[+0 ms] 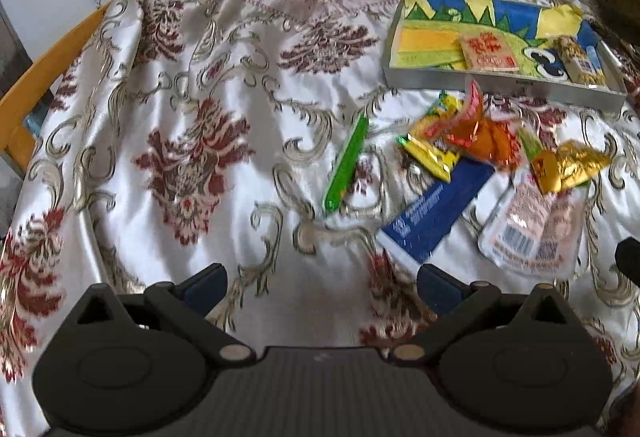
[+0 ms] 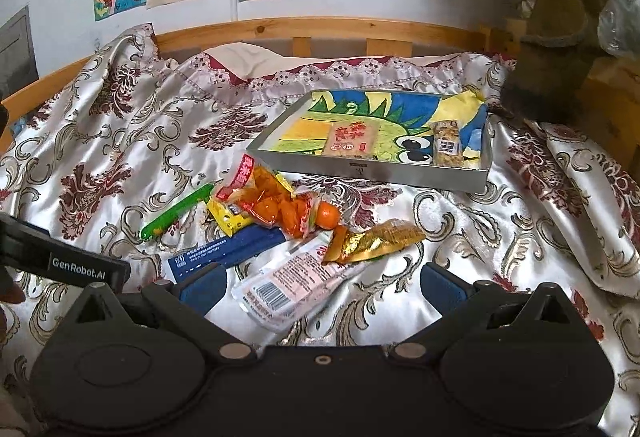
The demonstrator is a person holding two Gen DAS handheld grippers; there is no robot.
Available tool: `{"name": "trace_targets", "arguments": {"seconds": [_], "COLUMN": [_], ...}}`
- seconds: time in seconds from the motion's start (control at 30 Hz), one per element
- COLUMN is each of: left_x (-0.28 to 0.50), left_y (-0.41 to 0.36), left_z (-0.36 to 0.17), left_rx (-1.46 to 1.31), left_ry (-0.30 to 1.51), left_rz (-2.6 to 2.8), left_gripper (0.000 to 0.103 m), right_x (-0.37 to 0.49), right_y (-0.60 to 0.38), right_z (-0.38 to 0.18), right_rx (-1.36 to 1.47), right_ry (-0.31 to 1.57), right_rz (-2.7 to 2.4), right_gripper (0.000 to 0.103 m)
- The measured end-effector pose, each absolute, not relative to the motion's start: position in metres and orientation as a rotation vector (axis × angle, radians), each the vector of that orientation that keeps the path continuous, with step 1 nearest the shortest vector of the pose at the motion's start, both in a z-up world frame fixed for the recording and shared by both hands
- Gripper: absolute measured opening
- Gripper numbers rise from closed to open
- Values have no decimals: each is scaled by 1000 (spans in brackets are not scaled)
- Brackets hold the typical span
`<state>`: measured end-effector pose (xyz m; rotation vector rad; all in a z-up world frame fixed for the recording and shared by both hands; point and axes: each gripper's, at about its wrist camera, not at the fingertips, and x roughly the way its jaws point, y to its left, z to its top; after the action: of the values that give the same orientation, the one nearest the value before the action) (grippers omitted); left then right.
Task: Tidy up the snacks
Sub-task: 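Withdraw both tools from the tray back over the snack pile, then grasp the blue stick packet with the left tool while the right tool grasps the white spicy packet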
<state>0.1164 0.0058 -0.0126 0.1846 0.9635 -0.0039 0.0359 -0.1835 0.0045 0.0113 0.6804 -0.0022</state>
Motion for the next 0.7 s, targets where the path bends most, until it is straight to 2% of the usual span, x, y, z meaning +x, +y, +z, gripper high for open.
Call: {"name": "trace_targets", "arguments": {"seconds": [0.7], "left_x": [169], "left_y": [-11], "left_z": [-24], "left_rx": [244], "left_ry": [870], "left_rz": [-170], "left_gripper": [103], "right_x": [84], "right_y": [-193], "right_z": [-22], "right_rx": [16], "right_ry": [745], "right_rz": [68], "right_gripper": [102]}}
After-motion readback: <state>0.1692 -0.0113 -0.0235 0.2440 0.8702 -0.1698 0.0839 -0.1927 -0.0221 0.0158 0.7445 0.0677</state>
